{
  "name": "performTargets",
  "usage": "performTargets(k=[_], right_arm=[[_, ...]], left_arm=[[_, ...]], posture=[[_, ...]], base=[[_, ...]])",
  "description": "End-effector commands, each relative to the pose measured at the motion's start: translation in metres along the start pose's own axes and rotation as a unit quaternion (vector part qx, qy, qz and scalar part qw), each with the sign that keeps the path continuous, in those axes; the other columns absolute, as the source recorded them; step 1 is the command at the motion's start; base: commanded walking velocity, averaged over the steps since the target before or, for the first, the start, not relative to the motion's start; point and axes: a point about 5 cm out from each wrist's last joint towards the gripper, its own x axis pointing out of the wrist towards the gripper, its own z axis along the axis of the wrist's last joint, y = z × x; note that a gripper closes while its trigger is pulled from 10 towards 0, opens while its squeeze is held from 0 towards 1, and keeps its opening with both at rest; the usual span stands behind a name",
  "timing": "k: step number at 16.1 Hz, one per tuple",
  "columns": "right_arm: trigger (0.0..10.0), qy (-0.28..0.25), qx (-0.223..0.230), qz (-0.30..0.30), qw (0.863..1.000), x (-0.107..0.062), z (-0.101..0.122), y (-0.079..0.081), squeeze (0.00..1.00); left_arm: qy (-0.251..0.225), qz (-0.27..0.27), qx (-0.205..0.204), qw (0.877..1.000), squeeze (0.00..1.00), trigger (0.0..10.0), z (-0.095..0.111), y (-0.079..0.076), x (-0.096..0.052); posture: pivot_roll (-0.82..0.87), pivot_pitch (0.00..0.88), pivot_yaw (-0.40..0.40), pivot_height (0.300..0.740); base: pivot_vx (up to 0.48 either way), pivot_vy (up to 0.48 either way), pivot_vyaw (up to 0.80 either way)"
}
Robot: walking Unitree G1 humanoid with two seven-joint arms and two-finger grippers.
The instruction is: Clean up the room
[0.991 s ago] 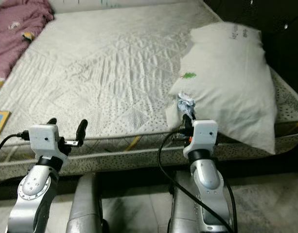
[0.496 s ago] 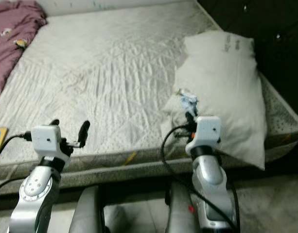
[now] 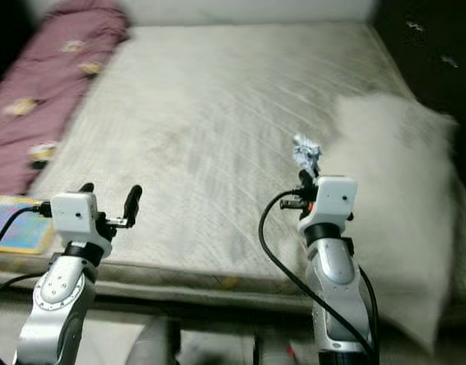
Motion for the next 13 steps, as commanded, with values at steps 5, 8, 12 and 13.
performTargets(k=[5,8,12,13], right_arm=[[10.0,0.005,-0.011,-0.007,1.000,0.0047,-0.0022,-0.0037,0.00],[10.0,0.004,-0.013,-0.007,1.000,0.0065,-0.0022,-0.0037,0.00],[10.0,0.003,-0.017,-0.002,1.000,0.0084,-0.0027,-0.0035,0.00],[10.0,0.003,-0.017,-0.002,1.000,0.0089,-0.0031,-0.0031,0.00]], left_arm=[[0.024,0.016,0.007,1.000,0.00,10.0,-0.0066,0.0018,0.0013],[0.024,0.018,0.010,1.000,0.00,10.0,-0.0062,0.0015,0.0020],[0.021,0.018,0.001,1.000,0.00,10.0,-0.0061,0.0006,0.0029],[0.023,0.019,-0.001,1.000,0.00,10.0,-0.0061,0.0004,0.0029]], posture=[[-0.02,0.025,0.059,0.740],[-0.02,0.024,0.057,0.740],[-0.02,0.022,0.053,0.740],[-0.02,0.022,0.052,0.740]], base=[[0.000,0.000,0.00],[0.000,0.000,0.00],[0.000,0.000,-0.30],[0.000,0.000,-0.41]])
